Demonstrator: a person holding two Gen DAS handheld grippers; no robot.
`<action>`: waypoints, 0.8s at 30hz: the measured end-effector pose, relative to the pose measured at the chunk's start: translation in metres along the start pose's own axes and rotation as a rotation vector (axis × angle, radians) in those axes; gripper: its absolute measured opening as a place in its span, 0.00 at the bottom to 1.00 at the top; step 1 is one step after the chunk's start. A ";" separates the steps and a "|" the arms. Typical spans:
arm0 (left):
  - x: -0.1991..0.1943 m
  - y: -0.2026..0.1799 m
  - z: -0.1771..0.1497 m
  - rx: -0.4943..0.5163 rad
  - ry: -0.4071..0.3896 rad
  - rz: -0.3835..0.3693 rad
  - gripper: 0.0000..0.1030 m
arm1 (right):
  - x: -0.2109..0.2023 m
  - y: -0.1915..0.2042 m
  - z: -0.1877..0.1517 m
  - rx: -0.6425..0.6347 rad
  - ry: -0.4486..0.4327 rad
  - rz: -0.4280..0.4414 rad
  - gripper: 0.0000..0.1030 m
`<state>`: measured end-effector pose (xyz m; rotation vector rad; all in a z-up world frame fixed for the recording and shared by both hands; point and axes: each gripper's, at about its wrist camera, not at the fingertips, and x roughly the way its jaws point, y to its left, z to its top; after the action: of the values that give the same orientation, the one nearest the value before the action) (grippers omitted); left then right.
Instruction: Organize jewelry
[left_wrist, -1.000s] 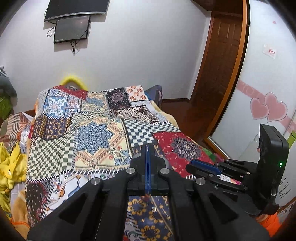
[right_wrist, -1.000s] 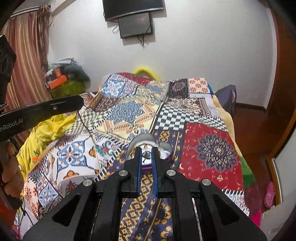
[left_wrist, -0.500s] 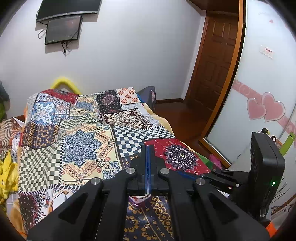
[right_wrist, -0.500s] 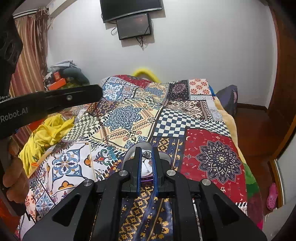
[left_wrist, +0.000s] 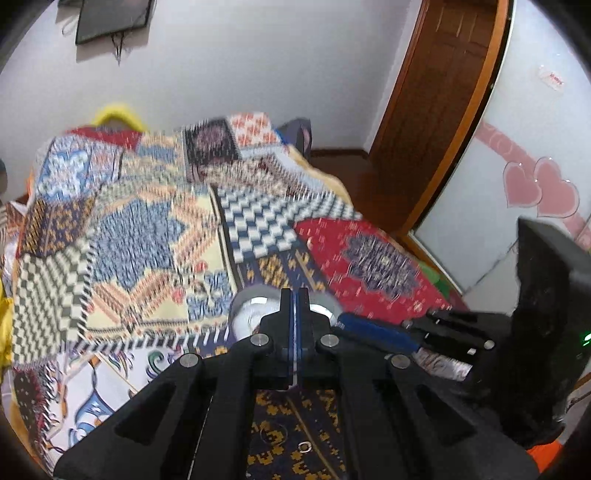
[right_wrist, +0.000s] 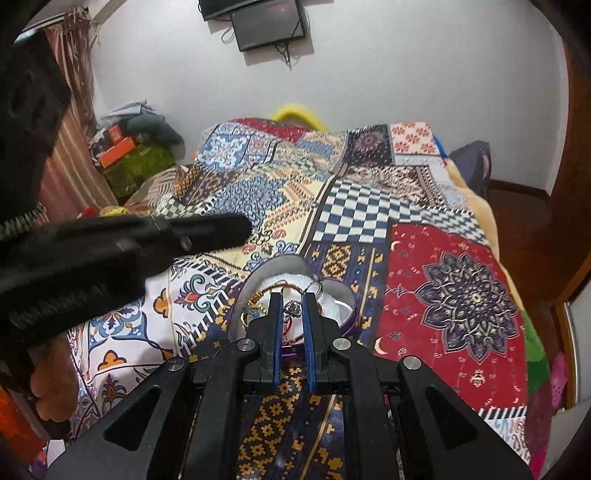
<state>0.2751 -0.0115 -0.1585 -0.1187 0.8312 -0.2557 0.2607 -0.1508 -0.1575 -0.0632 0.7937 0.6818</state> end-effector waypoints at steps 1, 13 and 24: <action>0.004 0.003 -0.003 -0.007 0.020 -0.003 0.00 | 0.002 0.000 -0.001 -0.002 0.005 -0.002 0.09; 0.010 0.015 -0.020 0.013 0.069 0.054 0.08 | 0.023 0.004 -0.004 -0.042 0.061 -0.014 0.09; -0.008 0.025 -0.025 -0.035 0.031 0.107 0.24 | 0.026 0.005 -0.002 -0.038 0.102 -0.032 0.09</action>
<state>0.2561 0.0151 -0.1747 -0.1029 0.8707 -0.1430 0.2690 -0.1335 -0.1752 -0.1460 0.8762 0.6679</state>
